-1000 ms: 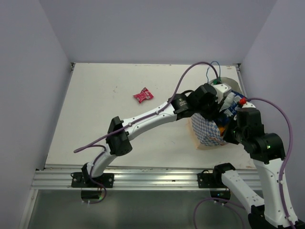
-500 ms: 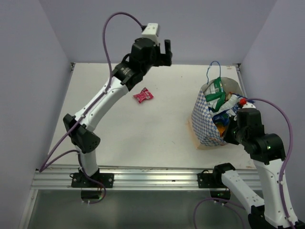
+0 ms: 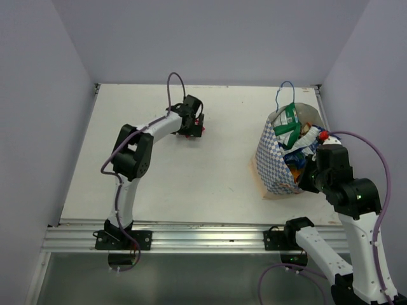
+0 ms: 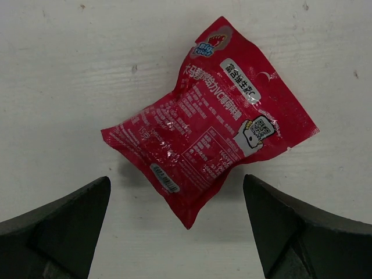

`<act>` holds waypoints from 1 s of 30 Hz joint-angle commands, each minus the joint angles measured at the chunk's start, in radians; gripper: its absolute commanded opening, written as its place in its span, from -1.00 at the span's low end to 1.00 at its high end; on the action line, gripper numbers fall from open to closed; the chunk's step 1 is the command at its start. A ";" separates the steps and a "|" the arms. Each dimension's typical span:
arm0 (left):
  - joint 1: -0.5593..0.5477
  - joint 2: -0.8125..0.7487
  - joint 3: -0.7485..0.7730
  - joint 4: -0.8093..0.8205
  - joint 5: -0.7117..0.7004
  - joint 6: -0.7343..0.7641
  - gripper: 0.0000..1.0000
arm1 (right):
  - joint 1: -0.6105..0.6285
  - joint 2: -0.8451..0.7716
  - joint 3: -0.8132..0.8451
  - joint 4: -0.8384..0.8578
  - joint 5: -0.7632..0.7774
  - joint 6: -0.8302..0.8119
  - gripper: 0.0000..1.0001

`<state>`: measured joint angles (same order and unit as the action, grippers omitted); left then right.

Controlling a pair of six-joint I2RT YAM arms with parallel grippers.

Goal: Place the snacks into the paper bag

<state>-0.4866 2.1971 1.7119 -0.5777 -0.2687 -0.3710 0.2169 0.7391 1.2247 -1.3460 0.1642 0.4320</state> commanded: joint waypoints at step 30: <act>-0.009 -0.069 -0.100 0.223 0.043 0.030 -1.00 | 0.004 0.032 -0.007 -0.068 -0.051 -0.036 -1.00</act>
<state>-0.4942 2.1883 1.6226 -0.3950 -0.2359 -0.3290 0.2169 0.7723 1.2243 -1.3460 0.1596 0.4103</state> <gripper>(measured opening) 0.012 0.010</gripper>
